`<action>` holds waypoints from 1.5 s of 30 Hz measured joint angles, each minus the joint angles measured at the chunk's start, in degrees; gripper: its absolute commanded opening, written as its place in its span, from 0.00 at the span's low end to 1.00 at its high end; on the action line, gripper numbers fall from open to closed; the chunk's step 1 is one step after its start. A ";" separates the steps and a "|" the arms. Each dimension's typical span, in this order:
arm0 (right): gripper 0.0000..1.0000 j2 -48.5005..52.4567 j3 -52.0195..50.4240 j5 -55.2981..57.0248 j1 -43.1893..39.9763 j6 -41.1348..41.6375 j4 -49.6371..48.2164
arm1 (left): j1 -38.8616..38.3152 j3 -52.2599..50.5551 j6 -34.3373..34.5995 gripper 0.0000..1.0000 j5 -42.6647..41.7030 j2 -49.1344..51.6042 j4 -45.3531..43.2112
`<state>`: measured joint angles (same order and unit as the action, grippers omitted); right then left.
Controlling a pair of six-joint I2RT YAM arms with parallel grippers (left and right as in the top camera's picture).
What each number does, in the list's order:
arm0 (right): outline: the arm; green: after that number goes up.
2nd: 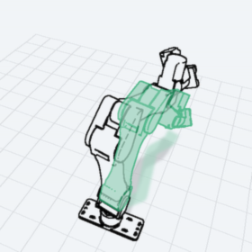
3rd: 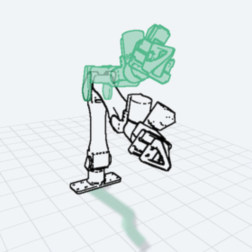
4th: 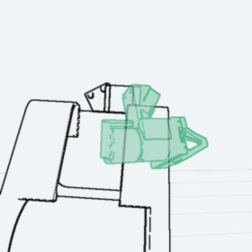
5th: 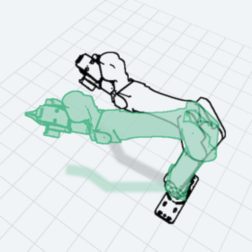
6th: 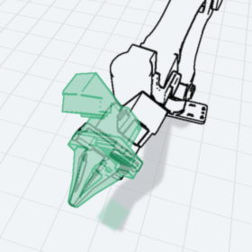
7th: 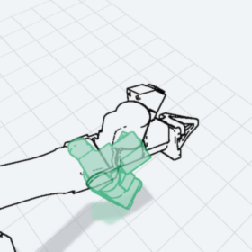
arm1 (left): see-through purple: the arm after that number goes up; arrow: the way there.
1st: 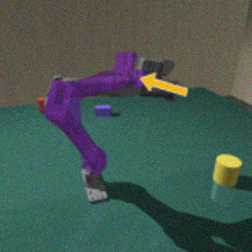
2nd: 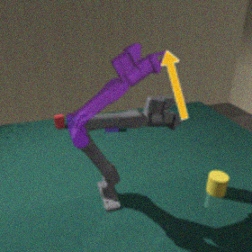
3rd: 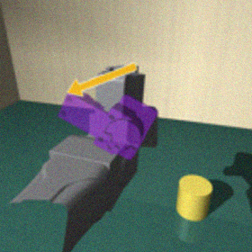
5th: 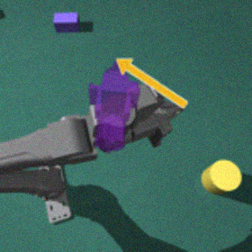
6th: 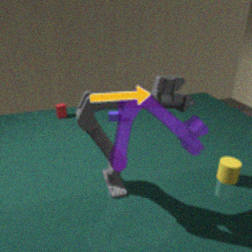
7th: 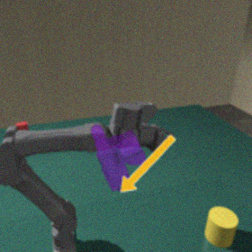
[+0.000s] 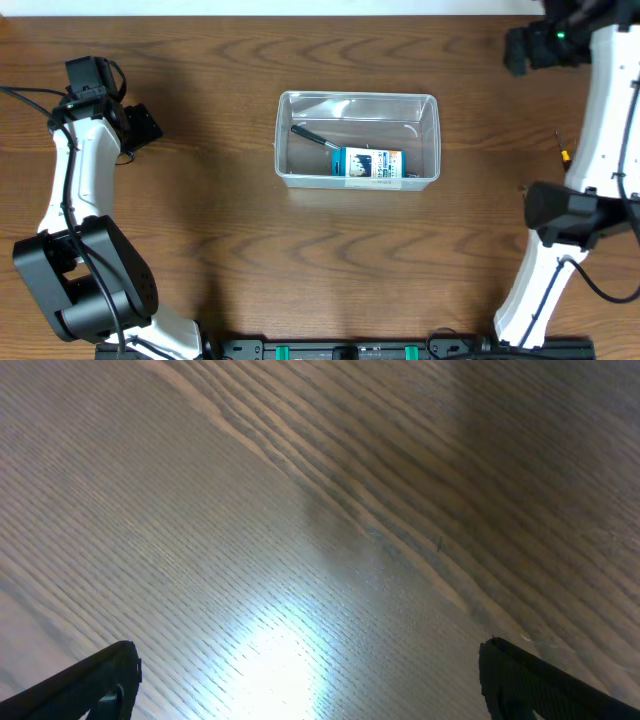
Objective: Pack container
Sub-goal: 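Move the right gripper back over the red-handled pliers, then lower the right gripper onto the red-handled pliers and grasp them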
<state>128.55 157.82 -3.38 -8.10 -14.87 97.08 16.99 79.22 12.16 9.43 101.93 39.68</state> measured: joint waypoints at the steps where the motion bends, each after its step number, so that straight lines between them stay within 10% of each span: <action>1: 0.99 -1.27 -1.33 -0.11 -0.87 0.44 -0.02 | 0.00 0.00 0.00 0.98 0.00 0.00 0.00; 15: 0.99 -28.00 -27.06 -0.68 -6.88 1.29 -1.99 | 0.00 0.00 0.00 0.98 0.00 0.00 0.00; 45: 0.91 -27.32 -80.00 0.83 -7.39 -2.67 -33.44 | 0.00 0.00 0.00 0.98 0.00 0.00 0.00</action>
<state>101.23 77.82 -2.55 -15.49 -17.54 63.64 16.99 79.22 12.16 9.43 101.93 39.68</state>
